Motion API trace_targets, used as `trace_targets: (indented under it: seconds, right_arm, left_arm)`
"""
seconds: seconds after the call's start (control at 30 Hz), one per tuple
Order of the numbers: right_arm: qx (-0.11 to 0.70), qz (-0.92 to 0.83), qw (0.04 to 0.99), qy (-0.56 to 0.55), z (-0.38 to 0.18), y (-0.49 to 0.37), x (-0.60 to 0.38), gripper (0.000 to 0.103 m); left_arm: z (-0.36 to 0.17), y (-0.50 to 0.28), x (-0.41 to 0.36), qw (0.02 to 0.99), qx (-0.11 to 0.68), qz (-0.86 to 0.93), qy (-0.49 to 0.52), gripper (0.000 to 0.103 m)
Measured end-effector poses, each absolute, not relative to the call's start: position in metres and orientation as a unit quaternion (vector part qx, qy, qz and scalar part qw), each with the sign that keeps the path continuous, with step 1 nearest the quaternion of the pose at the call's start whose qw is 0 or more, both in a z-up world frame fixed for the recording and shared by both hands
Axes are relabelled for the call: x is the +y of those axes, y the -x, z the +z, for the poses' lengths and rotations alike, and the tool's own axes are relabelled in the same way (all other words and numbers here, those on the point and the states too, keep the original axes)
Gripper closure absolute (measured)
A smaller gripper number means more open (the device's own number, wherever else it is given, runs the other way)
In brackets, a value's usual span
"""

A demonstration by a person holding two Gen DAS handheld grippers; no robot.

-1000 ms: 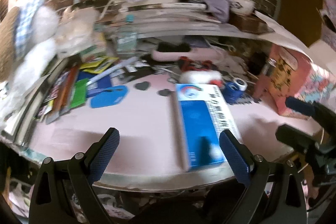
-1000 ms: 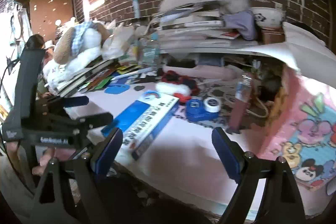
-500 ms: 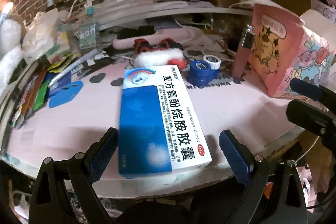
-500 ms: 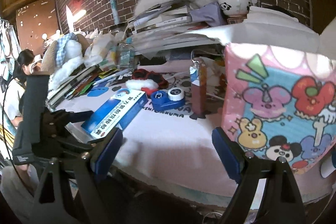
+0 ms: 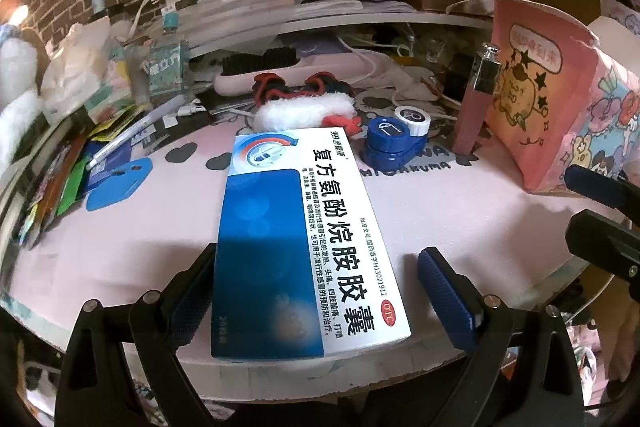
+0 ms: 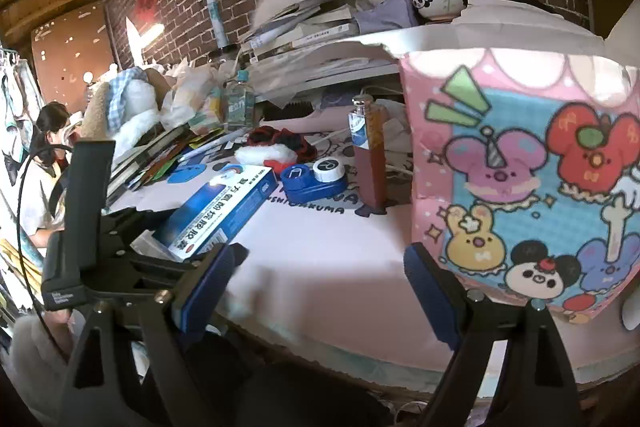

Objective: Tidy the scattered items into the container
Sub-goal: 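Move the left gripper toward the blue-and-white medicine box, then close the left gripper on the medicine box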

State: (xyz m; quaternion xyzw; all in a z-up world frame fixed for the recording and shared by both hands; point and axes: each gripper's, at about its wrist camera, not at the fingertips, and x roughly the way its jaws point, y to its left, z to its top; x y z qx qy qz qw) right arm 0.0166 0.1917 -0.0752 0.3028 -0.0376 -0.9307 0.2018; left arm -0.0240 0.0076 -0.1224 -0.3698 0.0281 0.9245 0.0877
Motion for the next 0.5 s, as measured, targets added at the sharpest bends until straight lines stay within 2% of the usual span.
trace_targets:
  seconds: [0.07, 0.5]
  right_arm:
    - [-0.043, -0.93, 0.204, -0.304, -0.0767, -0.0157, 0.1938, 0.017]
    - [-0.064, -0.927, 0.208, -0.306, -0.0821, -0.0137, 0.2017, 0.017]
  left_arm:
    - [-0.1209, 0.0236, 0.0064, 0.086, 0.027, 0.926, 0.366, 0.029]
    - [-0.1182, 0.0189, 0.0021, 0.09, 0.021, 0.93, 0.356, 0.03]
